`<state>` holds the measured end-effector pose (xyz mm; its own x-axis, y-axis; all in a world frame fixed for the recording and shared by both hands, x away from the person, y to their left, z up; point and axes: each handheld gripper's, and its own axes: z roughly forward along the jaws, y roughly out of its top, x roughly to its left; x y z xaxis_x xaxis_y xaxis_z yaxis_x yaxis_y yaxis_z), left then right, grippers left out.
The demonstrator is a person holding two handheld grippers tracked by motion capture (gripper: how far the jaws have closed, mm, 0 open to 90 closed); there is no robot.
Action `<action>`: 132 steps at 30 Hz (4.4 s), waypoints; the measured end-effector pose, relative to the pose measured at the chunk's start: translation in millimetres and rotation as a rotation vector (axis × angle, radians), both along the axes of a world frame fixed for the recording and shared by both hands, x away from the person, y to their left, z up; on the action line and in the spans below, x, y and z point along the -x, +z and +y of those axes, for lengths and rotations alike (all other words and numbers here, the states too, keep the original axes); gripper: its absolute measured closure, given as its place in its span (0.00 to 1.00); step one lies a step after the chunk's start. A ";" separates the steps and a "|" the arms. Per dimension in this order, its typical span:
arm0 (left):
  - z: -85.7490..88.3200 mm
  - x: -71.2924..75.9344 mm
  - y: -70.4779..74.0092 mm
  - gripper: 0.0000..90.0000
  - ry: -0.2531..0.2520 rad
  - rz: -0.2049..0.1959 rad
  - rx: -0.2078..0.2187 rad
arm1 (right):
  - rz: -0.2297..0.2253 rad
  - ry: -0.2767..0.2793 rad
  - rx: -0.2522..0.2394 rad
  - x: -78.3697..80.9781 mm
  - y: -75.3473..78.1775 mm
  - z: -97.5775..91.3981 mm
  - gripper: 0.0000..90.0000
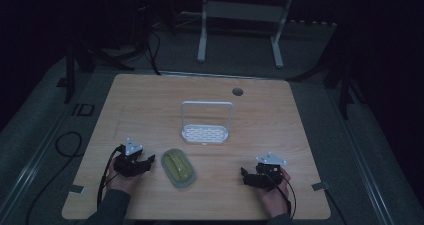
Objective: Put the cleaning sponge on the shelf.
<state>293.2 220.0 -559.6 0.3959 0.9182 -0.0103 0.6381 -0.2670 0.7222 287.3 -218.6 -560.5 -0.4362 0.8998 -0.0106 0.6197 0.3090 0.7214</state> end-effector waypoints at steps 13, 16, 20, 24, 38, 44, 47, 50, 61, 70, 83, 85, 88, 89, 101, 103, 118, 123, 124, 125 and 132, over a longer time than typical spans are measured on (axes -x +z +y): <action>-12.4 12.7 32.7 0.79 -0.116 -0.001 0.104 | -0.001 -0.011 -0.001 1.3 0.0 0.9 0.16; -19.5 16.1 41.7 0.86 -0.155 0.002 0.119 | -0.001 -0.012 -0.001 1.4 0.0 1.0 0.16; -29.2 19.7 49.2 0.96 -0.192 0.005 0.122 | -0.002 -0.013 -0.001 1.4 0.0 1.0 0.16; -39.3 23.2 60.8 0.99 -0.236 -0.010 0.136 | -0.001 -0.013 -0.001 1.5 -0.1 1.0 0.16; -97.6 29.5 67.6 0.99 -0.365 0.020 0.100 | -0.001 -0.013 -0.002 1.4 -0.1 1.0 0.16; -111.7 31.9 59.8 1.00 -0.395 0.049 0.076 | -0.001 -0.014 -0.002 1.4 0.0 1.0 0.16; -115.2 33.1 56.7 1.00 -0.407 0.058 0.064 | -0.001 -0.013 -0.002 1.4 0.0 1.0 0.16; -117.3 32.6 53.5 1.00 -0.410 0.069 0.060 | -0.001 -0.014 -0.002 1.4 -0.1 1.0 0.16; -105.0 40.8 48.7 1.00 -0.398 0.103 0.030 | -0.001 -0.013 -0.002 1.4 -0.1 1.0 0.16; -76.5 47.7 50.5 1.00 -0.336 0.117 0.000 | -0.001 -0.013 -0.002 1.4 -0.1 1.0 0.16; -53.7 33.8 50.5 0.99 -0.214 0.123 0.008 | -0.001 -0.014 -0.002 1.4 -0.1 1.0 0.16; -52.3 30.8 52.0 0.99 -0.212 0.123 0.007 | -0.001 -0.013 -0.002 1.4 -0.1 1.0 0.16; -53.0 26.4 57.0 0.92 -0.222 0.113 0.011 | -0.001 -0.013 -0.001 1.4 -0.1 1.0 0.16; -53.0 26.4 57.0 0.91 -0.222 0.113 0.011 | -0.001 -0.013 -0.001 1.4 -0.1 1.0 0.16; -56.5 8.7 79.2 0.78 -0.267 0.101 -0.008 | -0.002 -0.013 -0.002 1.4 -0.1 1.0 0.16; -58.6 5.7 81.8 0.76 -0.278 0.103 -0.023 | -0.002 -0.014 -0.003 1.4 -0.1 1.0 0.16; -68.2 -14.0 94.3 0.72 -0.338 0.162 -0.083 | -0.001 -0.016 -0.004 1.4 -0.1 1.2 0.16; -73.5 -21.9 96.8 0.71 -0.353 0.200 -0.118 | -0.003 -0.013 -0.002 1.3 -0.2 0.9 0.16; -74.4 -23.4 97.3 0.71 -0.356 0.207 -0.124 | -0.002 -0.013 -0.002 1.4 -0.2 1.0 0.16; -75.6 -24.5 97.8 0.71 -0.357 0.211 -0.130 | -0.004 -0.011 0.000 1.2 -0.2 0.8 0.16; -80.2 -32.1 101.3 0.72 -0.368 0.248 -0.152 | -0.003 -0.012 -0.001 1.3 -0.2 0.9 0.16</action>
<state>325.4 139.8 -458.3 0.6985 0.7153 -0.0217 0.6292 -0.5994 0.4947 286.1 -217.7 -560.6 -0.4249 0.9052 -0.0107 0.6212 0.3002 0.7239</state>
